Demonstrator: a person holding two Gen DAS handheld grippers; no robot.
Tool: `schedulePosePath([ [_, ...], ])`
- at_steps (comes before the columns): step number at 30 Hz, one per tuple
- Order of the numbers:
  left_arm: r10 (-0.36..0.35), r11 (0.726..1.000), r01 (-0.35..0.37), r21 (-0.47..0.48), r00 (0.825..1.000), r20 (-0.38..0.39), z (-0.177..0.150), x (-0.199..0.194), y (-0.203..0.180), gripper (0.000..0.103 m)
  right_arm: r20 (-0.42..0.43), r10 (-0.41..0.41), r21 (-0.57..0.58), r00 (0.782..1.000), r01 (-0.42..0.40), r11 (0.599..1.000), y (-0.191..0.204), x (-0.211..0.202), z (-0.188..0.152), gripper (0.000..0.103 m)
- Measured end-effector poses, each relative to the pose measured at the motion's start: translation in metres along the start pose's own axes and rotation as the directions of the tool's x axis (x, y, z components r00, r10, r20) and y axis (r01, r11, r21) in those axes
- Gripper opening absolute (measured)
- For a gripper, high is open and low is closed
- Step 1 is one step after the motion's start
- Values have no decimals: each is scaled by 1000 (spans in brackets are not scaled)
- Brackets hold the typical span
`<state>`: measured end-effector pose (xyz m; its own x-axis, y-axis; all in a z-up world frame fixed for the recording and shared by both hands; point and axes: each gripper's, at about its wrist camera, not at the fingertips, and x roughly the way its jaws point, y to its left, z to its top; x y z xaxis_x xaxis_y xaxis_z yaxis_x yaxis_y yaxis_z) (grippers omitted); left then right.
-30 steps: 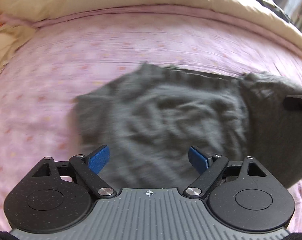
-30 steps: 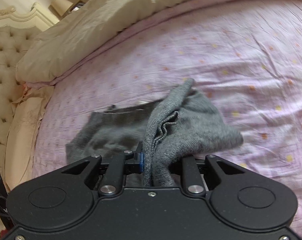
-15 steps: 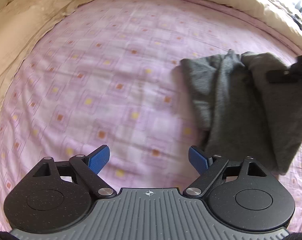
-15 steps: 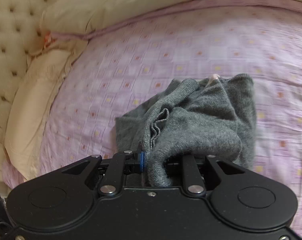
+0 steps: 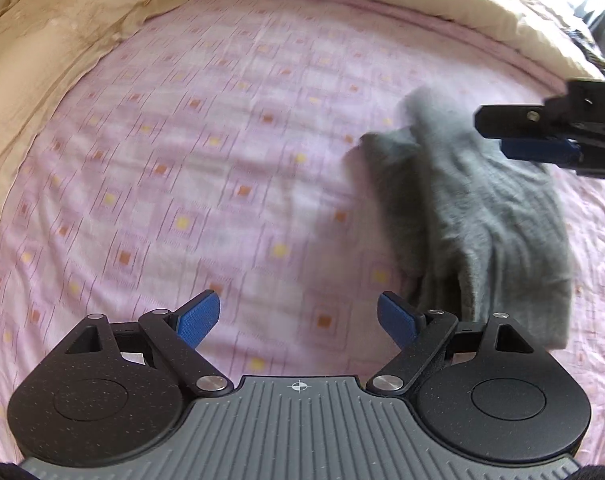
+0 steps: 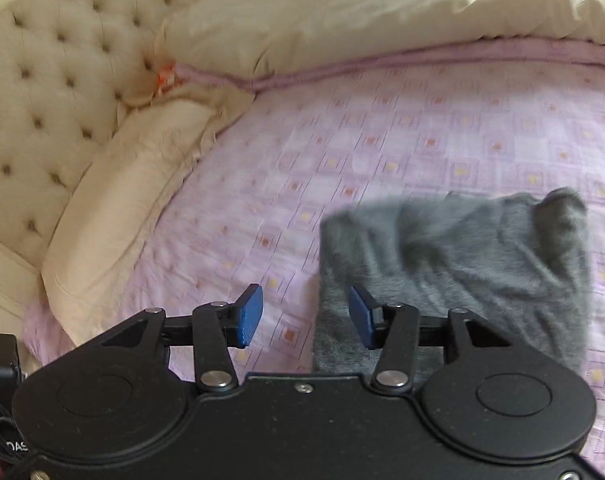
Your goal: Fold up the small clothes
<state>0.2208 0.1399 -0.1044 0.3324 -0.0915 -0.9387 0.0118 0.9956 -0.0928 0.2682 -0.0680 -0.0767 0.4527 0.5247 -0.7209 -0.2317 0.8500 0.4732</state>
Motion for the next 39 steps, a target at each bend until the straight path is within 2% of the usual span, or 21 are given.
schedulePosePath([
  [6,-79,995,76,70,996,42,32,-1,-28,86,29,-121,41,992,120,992,-34,-36,-8,60],
  [9,-149,988,148,35,989,17,48,12,-38,86,1,-163,39,987,163,986,-49,-47,-22,61],
  [13,-258,965,257,-52,966,-19,69,36,-41,86,-53,-180,-46,982,177,983,-48,-52,-51,61],
  [15,-277,960,276,-46,960,-36,79,47,-45,86,-78,-159,-113,984,150,982,-36,-48,-65,62],
  [17,-279,960,279,-15,959,-50,88,57,-50,86,-86,-169,-216,982,147,965,-16,-39,-80,62],
  [20,-288,957,290,23,954,-82,99,69,-55,85,-66,-211,-386,975,170,907,20,-21,-103,62],
  [23,-315,947,320,29,943,-103,107,78,-57,83,-32,-250,-544,968,193,816,52,-4,-123,65],
  [27,-329,941,336,46,937,-118,111,84,-61,62,32,-343,-712,939,262,651,79,18,-146,68],
  [29,-320,942,329,58,939,-128,112,89,-66,58,41,-384,-754,922,281,593,81,28,-152,67],
  [30,-320,942,330,63,938,-132,112,91,-68,51,38,-394,-763,918,281,582,80,31,-154,63],
  [31,-327,939,338,65,936,-132,111,92,-70,37,34,-399,-765,916,280,579,78,33,-155,51],
  [32,-331,938,341,64,935,-127,112,92,-71,28,29,-403,-763,915,281,583,76,34,-152,40],
  [33,-319,943,327,65,941,-111,113,90,-72,12,25,-401,-752,916,281,597,74,33,-148,21],
  [36,-321,938,323,123,946,-35,119,73,-75,10,80,-350,-630,933,320,708,68,9,-126,14],
  [39,-324,929,316,193,946,9,126,60,-77,10,105,-297,-549,949,304,778,68,-7,-106,14],
])
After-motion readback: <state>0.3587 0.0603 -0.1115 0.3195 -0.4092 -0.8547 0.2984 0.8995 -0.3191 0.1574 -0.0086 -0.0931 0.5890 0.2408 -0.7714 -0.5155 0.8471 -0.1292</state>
